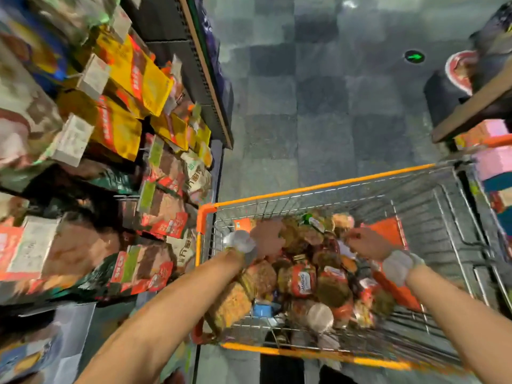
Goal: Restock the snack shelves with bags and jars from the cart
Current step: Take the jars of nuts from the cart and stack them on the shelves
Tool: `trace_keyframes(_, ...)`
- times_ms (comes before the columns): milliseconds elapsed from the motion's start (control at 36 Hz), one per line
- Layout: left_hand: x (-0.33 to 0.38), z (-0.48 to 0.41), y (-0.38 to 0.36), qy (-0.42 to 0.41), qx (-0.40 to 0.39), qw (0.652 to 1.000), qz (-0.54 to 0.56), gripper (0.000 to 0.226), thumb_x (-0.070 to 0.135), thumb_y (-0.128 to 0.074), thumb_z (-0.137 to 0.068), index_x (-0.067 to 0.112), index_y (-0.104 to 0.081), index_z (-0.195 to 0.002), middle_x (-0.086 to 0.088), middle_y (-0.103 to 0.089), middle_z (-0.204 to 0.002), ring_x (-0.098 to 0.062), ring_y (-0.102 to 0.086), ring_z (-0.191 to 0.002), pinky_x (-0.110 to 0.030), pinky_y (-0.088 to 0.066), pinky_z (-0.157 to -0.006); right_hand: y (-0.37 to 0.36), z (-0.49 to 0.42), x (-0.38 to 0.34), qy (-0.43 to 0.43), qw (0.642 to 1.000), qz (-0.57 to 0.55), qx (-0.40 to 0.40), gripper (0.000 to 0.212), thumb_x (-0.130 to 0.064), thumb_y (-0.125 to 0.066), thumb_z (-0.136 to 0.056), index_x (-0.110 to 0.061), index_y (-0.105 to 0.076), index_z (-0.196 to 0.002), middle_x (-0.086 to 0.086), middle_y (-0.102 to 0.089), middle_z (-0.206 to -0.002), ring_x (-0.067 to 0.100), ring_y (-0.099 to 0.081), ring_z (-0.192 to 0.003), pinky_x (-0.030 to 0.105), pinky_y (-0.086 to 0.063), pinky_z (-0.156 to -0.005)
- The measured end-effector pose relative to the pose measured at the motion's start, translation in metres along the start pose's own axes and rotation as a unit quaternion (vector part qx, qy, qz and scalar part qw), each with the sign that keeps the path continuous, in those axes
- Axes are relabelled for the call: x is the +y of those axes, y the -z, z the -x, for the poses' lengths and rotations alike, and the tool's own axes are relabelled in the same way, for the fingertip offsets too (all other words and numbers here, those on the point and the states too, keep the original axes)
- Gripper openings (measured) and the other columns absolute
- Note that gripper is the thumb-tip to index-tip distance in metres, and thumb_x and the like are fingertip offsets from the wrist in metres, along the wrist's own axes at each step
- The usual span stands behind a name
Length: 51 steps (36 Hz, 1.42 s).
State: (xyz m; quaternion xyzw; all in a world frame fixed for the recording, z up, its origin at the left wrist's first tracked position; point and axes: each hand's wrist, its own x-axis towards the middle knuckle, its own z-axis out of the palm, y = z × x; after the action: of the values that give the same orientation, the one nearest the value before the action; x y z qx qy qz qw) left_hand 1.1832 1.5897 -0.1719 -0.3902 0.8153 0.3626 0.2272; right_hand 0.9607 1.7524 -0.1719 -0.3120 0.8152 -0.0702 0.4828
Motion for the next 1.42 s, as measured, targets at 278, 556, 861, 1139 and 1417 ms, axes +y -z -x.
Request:
trace_keyframes(278,0.016,-0.086,-0.021,0.031,-0.006,0.995,0.091,0.038,0.037,-0.053,-0.097,0.009,-0.060,-0.122,-0.019,-0.066,-0.116,-0.037,-0.064,-0.107,-0.039,-0.052,-0.080,-0.061,-0.036,0.023,-0.069,0.996,-0.053,0.007,0.017,-0.007,-0.055,-0.096,-0.020,-0.064,-0.089,0.001,-0.062,-0.077,0.014,-0.058,-0.066,0.024,-0.043,-0.062)
trace_keyframes(556,0.043,-0.161,-0.068,0.085,-0.093,0.989,0.080,0.098,0.084,-0.051,-0.074,0.015,-0.048,-0.142,-0.011,-0.060,-0.137,-0.034,-0.062,-0.114,-0.041,-0.054,-0.093,-0.086,-0.038,0.034,-0.030,0.998,-0.059,0.013,0.032,-0.005,-0.057,-0.095,-0.032,-0.069,-0.082,0.002,-0.061,-0.095,0.021,-0.059,-0.087,0.021,-0.040,-0.060)
trace_keyframes(861,0.036,-0.151,-0.066,0.063,-0.080,0.994,0.033,0.081,0.069,-0.072,-0.073,0.012,-0.060,-0.130,-0.010,-0.065,-0.126,-0.029,-0.063,-0.109,-0.034,-0.055,-0.084,-0.083,-0.028,0.082,-0.088,0.988,-0.122,0.037,0.018,-0.003,-0.056,-0.095,-0.003,-0.074,-0.098,0.011,-0.069,-0.073,0.013,-0.058,-0.054,0.024,-0.047,-0.049)
trace_keyframes(1139,0.009,-0.054,-0.037,0.058,-0.161,0.873,0.456,0.009,0.013,-0.073,-0.089,0.014,-0.065,-0.093,-0.004,-0.075,-0.076,-0.022,-0.068,-0.058,-0.030,-0.052,-0.048,-0.087,0.007,0.060,-0.112,0.992,-0.045,-0.033,0.024,-0.031,-0.053,-0.099,-0.023,-0.064,-0.078,0.011,-0.070,-0.077,0.021,-0.064,-0.063,0.030,-0.053,-0.062)
trace_keyframes(1417,-0.016,0.001,-0.059,0.076,-0.075,0.878,0.467,0.055,-0.007,-0.075,-0.081,0.019,-0.050,-0.122,-0.002,-0.065,-0.103,-0.018,-0.064,-0.083,-0.018,-0.050,-0.054,-0.102,0.040,0.025,-0.066,0.986,0.123,-0.088,0.032,-0.044,-0.056,-0.087,-0.017,-0.054,-0.070,-0.001,-0.061,-0.073,0.017,-0.062,-0.068,0.024,-0.050,-0.060)
